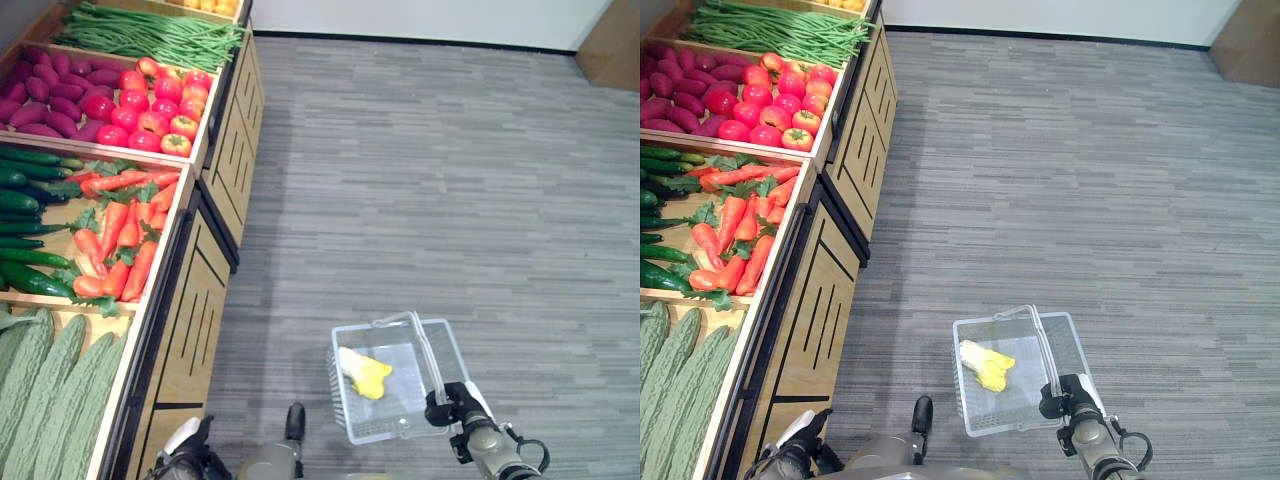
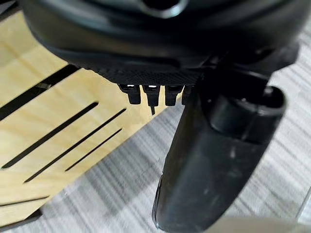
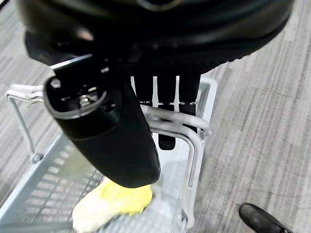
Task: Get the vegetables into the basket
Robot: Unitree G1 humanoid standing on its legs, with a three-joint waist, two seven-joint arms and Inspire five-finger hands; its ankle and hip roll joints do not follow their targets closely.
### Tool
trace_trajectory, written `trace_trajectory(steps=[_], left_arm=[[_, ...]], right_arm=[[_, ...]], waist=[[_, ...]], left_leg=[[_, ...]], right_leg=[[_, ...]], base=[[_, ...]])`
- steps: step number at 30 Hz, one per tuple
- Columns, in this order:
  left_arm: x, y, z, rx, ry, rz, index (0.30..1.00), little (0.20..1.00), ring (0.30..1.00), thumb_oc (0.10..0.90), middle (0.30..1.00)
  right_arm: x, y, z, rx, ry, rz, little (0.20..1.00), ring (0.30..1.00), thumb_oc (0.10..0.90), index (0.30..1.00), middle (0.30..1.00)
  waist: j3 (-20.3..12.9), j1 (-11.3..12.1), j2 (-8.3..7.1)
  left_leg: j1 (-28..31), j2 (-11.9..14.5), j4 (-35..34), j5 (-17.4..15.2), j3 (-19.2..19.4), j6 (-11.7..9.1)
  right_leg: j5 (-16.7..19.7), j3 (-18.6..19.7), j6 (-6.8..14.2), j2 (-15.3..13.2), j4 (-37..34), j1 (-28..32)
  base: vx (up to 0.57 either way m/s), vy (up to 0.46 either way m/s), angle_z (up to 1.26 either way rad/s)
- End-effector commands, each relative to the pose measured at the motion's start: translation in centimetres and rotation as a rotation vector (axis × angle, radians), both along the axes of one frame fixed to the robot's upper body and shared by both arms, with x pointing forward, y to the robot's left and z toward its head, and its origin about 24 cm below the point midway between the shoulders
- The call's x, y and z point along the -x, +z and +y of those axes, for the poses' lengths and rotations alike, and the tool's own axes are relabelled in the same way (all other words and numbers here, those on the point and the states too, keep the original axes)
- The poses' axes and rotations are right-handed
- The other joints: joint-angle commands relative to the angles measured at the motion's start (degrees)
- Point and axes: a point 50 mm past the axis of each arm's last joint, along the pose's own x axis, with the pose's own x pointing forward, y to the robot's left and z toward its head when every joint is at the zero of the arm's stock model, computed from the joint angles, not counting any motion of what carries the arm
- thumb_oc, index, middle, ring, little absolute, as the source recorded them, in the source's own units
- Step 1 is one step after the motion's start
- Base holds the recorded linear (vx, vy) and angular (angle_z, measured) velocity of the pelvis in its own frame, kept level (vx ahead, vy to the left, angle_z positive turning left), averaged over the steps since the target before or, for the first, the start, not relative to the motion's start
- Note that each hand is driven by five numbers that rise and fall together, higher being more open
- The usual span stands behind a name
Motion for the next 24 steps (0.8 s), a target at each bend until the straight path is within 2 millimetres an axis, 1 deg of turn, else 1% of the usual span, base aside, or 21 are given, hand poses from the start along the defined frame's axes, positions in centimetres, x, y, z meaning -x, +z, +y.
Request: trace_trajectory(steps=[1, 3, 4, 7, 8, 10, 11, 13, 14, 15, 16, 17, 18, 20, 21, 24], left_arm=[[1.6, -0.2, 0.4, -0.03, -0.028, 0.063, 1.0, 1.0, 1.0, 0.9, 1.0], [1.4, -0.2, 0.5, -0.031, -0.035, 0.058, 1.0, 1.0, 1.0, 0.9, 1.0], [1.1, -0.1, 0.5, -0.031, -0.029, 0.045, 1.0, 1.0, 1.0, 0.9, 1.0], [0.9, 0.0, 0.7, -0.035, -0.017, 0.038, 1.0, 1.0, 1.0, 0.9, 1.0], [0.9, 0.1, 0.8, -0.038, -0.014, 0.037, 1.0, 1.0, 1.0, 0.9, 1.0], [0.9, 0.1, 1.0, -0.046, -0.022, 0.044, 1.0, 1.0, 1.0, 0.9, 1.0], [0.8, 0.1, 1.0, -0.046, -0.022, 0.044, 1.0, 1.0, 1.0, 0.9, 1.0], [1.0, 0.3, 1.7, -0.073, -0.023, 0.065, 1.0, 1.0, 1.0, 0.9, 1.0], [1.0, 0.3, 1.7, -0.073, -0.022, 0.065, 1.0, 1.0, 1.0, 0.9, 1.0], [1.2, 0.3, 1.9, -0.083, -0.025, 0.077, 1.0, 1.0, 1.0, 0.9, 1.0], [1.1, 0.3, 1.9, -0.084, -0.028, 0.078, 1.0, 1.0, 1.0, 0.9, 1.0], [1.1, 0.3, 1.9, -0.084, -0.028, 0.078, 1.0, 1.0, 1.0, 0.9, 1.0], [1.0, 0.3, 1.9, -0.087, -0.037, 0.076, 1.0, 1.0, 1.0, 0.9, 1.0], [0.7, 0.3, 1.8, -0.087, -0.043, 0.073, 1.0, 1.0, 1.0, 0.9, 1.0], [-0.1, 0.5, 1.7, -0.09, -0.05, 0.053, 1.0, 1.0, 1.0, 0.9, 1.0], [-0.9, 0.6, 1.6, -0.089, -0.049, 0.027, 1.0, 1.0, 1.0, 0.9, 1.0]], right_arm=[[-0.7, 1.7, -2.7, 0.1, 0.049, -0.077, 0.3, 0.3, 0.4, 0.3, 0.3], [-1.5, 2.2, -2.6, 0.105, 0.071, -0.108, 0.3, 0.3, 0.4, 0.3, 0.3], [-2.1, 2.5, -2.5, 0.115, 0.092, -0.124, 0.3, 0.3, 0.4, 0.3, 0.3], [-2.5, 2.7, -2.5, 0.12, 0.1, -0.131, 0.3, 0.3, 0.4, 0.3, 0.3], [-2.8, 2.9, -2.5, 0.117, 0.091, -0.143, 0.3, 0.3, 0.4, 0.3, 0.3], [-3.1, 3.0, -2.3, 0.113, 0.091, -0.152, 0.3, 0.3, 0.4, 0.3, 0.3], [-3.2, 3.0, -2.3, 0.113, 0.091, -0.152, 0.3, 0.3, 0.4, 0.3, 0.3], [-4.1, 3.5, -1.7, 0.106, 0.126, -0.19, 0.3, 0.3, 0.4, 0.3, 0.3], [-4.1, 3.5, -1.7, 0.106, 0.126, -0.19, 0.3, 0.3, 0.4, 0.3, 0.3], [-4.5, 3.7, -1.4, 0.101, 0.145, -0.212, 0.3, 0.3, 0.4, 0.3, 0.3], [-4.5, 3.8, -1.4, 0.101, 0.146, -0.213, 0.3, 0.3, 0.4, 0.3, 0.3], [-4.5, 3.8, -1.4, 0.101, 0.146, -0.213, 0.3, 0.3, 0.4, 0.3, 0.3], [-4.6, 3.8, -1.3, 0.099, 0.15, -0.22, 0.3, 0.3, 0.4, 0.3, 0.3], [-4.7, 3.8, -1.1, 0.095, 0.151, -0.227, 0.3, 0.3, 0.4, 0.3, 0.3], [-4.9, 4.0, -0.8, 0.089, 0.165, -0.237, 0.3, 0.3, 0.4, 0.3, 0.3], [-5.0, 4.0, -0.6, 0.085, 0.164, -0.239, 0.3, 0.3, 0.4, 0.3, 0.3]], waist=[[-0.91, 0.47, -0.33], [-0.77, 0.43, -0.49], [-0.31, 0.44, -0.44], [0.09, 0.61, -0.31], [0.59, 0.65, 0.19], [1.19, 0.49, 0.91], [1.22, 0.49, 0.91], [2.32, -0.32, 1.56], [2.44, -0.4, 1.57], [2.83, -1.08, 2.03], [3.16, -1.39, 2.19], [3.2, -1.41, 2.19], [3.36, -1.75, 2.28], [3.58, -2.48, 2.11], [3.74, -3.43, 1.75], [4.11, -4.27, 1.75]], left_leg=[[-5.74, 0.91, 6.91, -4.89, -1.77, -1.97], [-6.0, 0.39, 7.27, -5.41, -1.45, -1.63], [-6.07, 0.09, 7.38, -5.72, -1.4, -1.32], [-5.9, -0.37, 7.34, -6.13, -1.42, -0.8], [-5.42, -0.73, 7.58, -6.63, -1.95, -0.18], [-4.45, -0.95, 7.86, -7.21, -2.68, 0.36], [-4.45, -0.96, 7.91, -7.25, -2.67, 0.36], [-2.22, -0.75, 7.59, -7.78, -3.12, 0.75], [-2.07, -0.75, 7.56, -7.82, -3.19, 0.72], [-0.71, -0.19, 7.49, -8.15, -3.44, 0.56], [-0.03, -0.06, 7.61, -8.53, -3.74, 0.45], [0.01, -0.06, 7.61, -8.53, -3.76, 0.45], [0.85, 0.19, 7.65, -9.06, -3.81, 0.16], [2.28, 0.39, 7.81, -10.08, -4.19, -0.34], [3.72, 0.48, 7.92, -10.92, -4.74, -0.7], [5.55, 0.86, 7.88, -11.94, -5.44, -1.18]], right_leg=[[15.5, 2.72, 2.67, -1.97, -2.5, -2.61], [18.15, 3.14, 3.07, -2.66, -2.0, -3.43], [20.66, 3.56, 3.28, -3.18, -1.1, -4.34], [22.52, 3.44, 3.34, -3.75, 0.48, -5.15], [22.85, 3.63, 2.75, -3.34, 4.06, -6.37], [22.89, 3.62, 1.94, -2.87, 8.37, -8.06], [22.79, 3.65, 1.94, -2.88, 8.53, -8.12], [21.54, 2.57, 0.8, -2.02, 10.51, -11.7], [21.39, 2.49, 0.76, -2.03, 10.65, -11.59], [18.38, 1.75, 0.14, -0.99, 9.17, -13.92], [17.07, 1.23, 0.04, -0.98, 8.66, -13.95], [17.07, 1.21, 0.03, -0.98, 8.65, -13.9], [15.9, 0.54, 0.06, -1.02, 6.95, -14.42], [15.48, 0.25, 0.5, -0.75, 3.16, -15.59], [15.93, 1.16, 1.01, -0.33, 0.61, -17.06], [16.88, 2.31, 1.4, 0.26, -1.4, -18.46]], base=[[0.03, 0.087, -0.04], [0.04, 0.138, -0.09], [0.04, 0.159, -0.08], [0.04, 0.12, -0.04], [0.07, 0.194, -0.04], [0.06, 0.146, -0.02], [0.06, 0.095, 0.06], [0.09, 0.086, 0.12], [0.17, 0.049, -0.03], [0.15, -0.006, -0.08], [0.14, -0.003, -0.03], [0.1, -0.023, 0.11], [0.11, -0.033, 0.21], [0.21, -0.091, 0.16], [0.26, -0.128, 0.04], [0.16, -0.088, 0.23]])
